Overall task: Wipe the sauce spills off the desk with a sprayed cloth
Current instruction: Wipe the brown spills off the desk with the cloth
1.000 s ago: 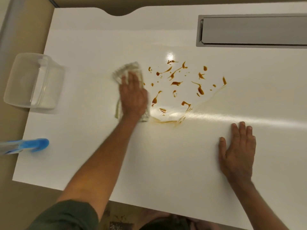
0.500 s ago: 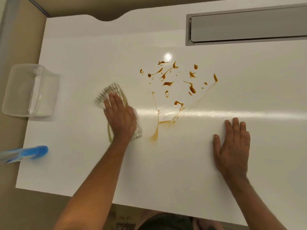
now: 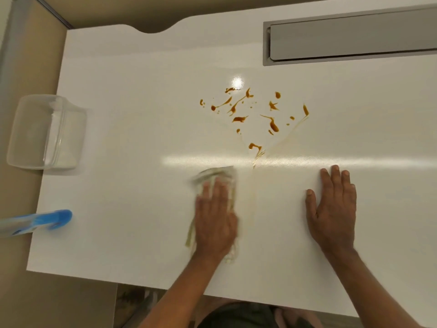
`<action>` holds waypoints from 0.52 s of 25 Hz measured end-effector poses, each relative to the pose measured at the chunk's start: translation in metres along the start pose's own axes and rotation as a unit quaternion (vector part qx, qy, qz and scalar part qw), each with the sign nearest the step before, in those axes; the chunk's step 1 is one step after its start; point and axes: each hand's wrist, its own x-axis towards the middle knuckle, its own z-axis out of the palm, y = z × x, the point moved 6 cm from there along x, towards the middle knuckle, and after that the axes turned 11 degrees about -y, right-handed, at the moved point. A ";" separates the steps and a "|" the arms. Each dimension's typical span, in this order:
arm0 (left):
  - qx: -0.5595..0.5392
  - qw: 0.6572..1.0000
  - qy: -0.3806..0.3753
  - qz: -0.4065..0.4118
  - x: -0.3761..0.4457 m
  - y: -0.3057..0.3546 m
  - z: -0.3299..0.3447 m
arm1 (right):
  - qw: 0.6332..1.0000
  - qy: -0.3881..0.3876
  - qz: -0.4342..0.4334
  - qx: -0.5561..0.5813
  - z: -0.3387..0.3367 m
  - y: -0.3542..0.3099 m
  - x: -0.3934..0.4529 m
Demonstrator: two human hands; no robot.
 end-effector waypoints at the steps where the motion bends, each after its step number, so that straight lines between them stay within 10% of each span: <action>1: -0.002 0.999 0.000 -0.040 -0.005 -0.026 -0.004 | 1.000 0.002 0.002 0.000 0.000 0.000 0.000; 7: -0.042 0.975 0.022 -0.215 0.109 -0.058 -0.056 | 1.000 0.002 0.009 -0.014 0.001 -0.001 0.000; 13: -0.028 0.990 0.036 -0.132 0.150 0.031 -0.052 | 1.000 0.002 0.010 -0.014 0.000 -0.004 0.000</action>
